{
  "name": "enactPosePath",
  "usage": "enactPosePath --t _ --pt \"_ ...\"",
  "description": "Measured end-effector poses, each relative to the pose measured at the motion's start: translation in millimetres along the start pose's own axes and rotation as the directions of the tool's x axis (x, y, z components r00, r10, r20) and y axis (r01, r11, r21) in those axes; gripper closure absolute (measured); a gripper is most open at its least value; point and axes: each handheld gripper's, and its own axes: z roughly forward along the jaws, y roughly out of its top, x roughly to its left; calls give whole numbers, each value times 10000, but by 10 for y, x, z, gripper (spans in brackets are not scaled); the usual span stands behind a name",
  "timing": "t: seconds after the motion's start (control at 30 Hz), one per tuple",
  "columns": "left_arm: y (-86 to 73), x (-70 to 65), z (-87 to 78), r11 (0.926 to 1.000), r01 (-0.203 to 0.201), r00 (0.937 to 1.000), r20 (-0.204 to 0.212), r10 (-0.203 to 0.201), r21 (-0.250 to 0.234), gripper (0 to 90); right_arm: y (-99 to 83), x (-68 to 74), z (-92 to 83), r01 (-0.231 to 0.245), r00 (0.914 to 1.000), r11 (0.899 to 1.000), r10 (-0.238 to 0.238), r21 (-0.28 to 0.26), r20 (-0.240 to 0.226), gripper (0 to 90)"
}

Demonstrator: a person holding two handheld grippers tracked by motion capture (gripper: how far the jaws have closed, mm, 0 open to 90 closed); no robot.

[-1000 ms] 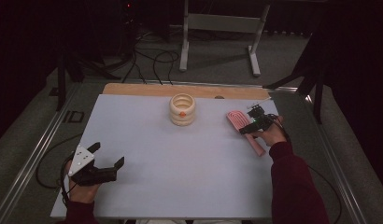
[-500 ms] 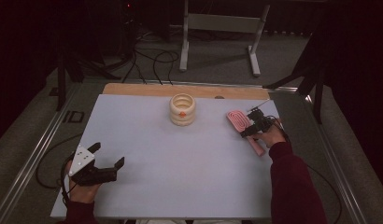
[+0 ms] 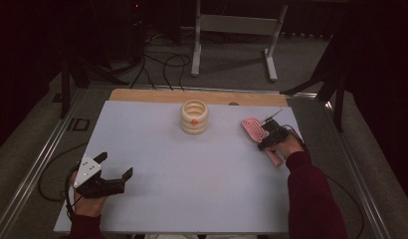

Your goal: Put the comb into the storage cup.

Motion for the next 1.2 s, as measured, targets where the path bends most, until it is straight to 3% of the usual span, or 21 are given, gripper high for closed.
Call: enactPosePath --t 0.17,0.67,0.97,1.2 --pt "0 -2 1 10000 3 10000 1 -3 6 0 -9 -8 -13 -62 9999 10000 63 47 -91 644" --pt "2 -7 0 10000 -1 10000 -22 1 11 0 -51 31 -37 170 9997 9996 -166 240 -157 694" --pt "1 -7 5 10000 25 10000 -59 -25 45 0 -101 58 -63 257 9997 9991 -259 -350 -35 697" --pt "1 -10 8 10000 -10 10000 -70 10 82 0 -131 72 -131 76 10000 9964 -77 -844 -13 699"
